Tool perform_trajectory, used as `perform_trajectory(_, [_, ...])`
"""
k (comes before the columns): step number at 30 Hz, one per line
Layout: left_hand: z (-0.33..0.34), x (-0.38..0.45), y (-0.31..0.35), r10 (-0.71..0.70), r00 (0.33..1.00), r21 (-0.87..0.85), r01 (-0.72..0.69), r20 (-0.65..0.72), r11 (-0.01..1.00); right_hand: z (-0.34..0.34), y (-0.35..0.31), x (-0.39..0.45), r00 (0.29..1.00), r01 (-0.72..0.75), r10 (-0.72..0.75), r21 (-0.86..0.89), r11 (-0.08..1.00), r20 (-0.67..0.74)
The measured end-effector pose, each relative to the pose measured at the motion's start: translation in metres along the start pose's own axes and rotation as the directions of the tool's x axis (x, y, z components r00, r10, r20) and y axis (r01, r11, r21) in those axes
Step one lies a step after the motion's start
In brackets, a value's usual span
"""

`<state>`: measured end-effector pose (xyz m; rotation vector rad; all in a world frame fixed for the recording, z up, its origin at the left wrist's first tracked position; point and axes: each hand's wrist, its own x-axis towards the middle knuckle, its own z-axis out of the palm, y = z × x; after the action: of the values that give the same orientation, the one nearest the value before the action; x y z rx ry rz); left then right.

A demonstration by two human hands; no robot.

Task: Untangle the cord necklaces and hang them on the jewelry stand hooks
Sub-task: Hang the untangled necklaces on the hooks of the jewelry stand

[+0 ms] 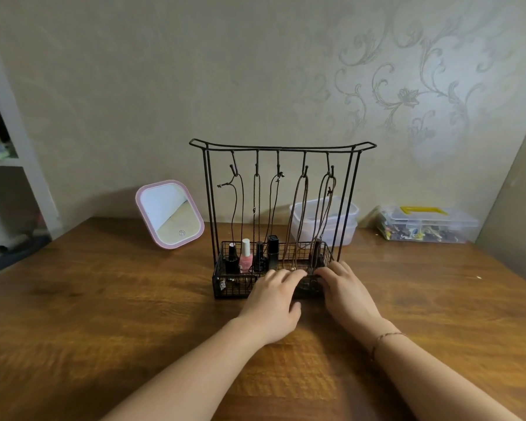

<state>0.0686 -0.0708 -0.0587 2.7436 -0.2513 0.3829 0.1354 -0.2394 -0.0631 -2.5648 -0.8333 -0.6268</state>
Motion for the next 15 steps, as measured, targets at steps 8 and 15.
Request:
perform_trajectory(8, [0.000,-0.009,-0.006,0.030,0.999,0.055,-0.029,-0.019,0.998,0.004,-0.010,-0.004,0.999,-0.038,0.037,-0.021,0.999,-0.016])
perform_trajectory(15, [-0.003,-0.017,-0.009,0.118,0.975,0.013,-0.117,-0.189,0.993,0.005,-0.013,-0.008,0.999,-0.018,0.018,-0.003,1.000,-0.049])
